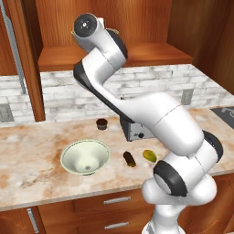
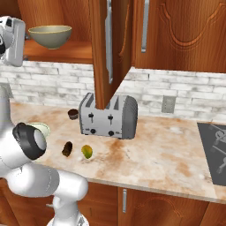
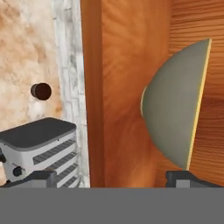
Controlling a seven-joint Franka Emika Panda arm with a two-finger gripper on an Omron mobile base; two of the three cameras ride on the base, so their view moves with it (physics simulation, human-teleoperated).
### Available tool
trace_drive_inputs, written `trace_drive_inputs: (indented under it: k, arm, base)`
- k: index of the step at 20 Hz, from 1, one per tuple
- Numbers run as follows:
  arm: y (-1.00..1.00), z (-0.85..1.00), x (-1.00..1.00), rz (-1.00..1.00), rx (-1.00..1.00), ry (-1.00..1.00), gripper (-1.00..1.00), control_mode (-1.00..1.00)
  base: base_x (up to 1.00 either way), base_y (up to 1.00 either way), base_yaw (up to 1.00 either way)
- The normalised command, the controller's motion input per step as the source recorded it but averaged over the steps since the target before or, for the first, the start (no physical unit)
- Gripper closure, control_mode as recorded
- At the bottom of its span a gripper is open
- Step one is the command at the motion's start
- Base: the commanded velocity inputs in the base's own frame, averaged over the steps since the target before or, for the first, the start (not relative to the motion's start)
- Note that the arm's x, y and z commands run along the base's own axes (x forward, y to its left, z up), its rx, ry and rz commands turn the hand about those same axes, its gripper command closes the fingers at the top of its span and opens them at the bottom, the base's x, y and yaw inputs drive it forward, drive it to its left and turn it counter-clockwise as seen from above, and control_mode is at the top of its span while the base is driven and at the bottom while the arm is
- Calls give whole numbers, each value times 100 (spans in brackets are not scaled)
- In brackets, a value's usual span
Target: Pick both bowls and place them on the counter. Then place the mango in one bowl and place the sweet potato in the other bowl.
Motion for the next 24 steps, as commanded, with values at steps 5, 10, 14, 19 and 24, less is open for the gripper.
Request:
trace_drive_inputs:
  k: [5,10,14,19,24]
  arm:
    - [-1,12,49,-4,0,0,-100,-100]
    - [-3,40,24,-1,-1,0,-100,-100]
    - [0,10,32,0,0,0,-100,-100]
    - [-5,0,28,0,0,0,-100,-100]
    - [0,-5,19,0,0,0,-100,-100]
  base:
    - [0,0,0]
    - [0,0,0]
    - [0,0,0]
    - [0,0,0]
    - [0,0,0]
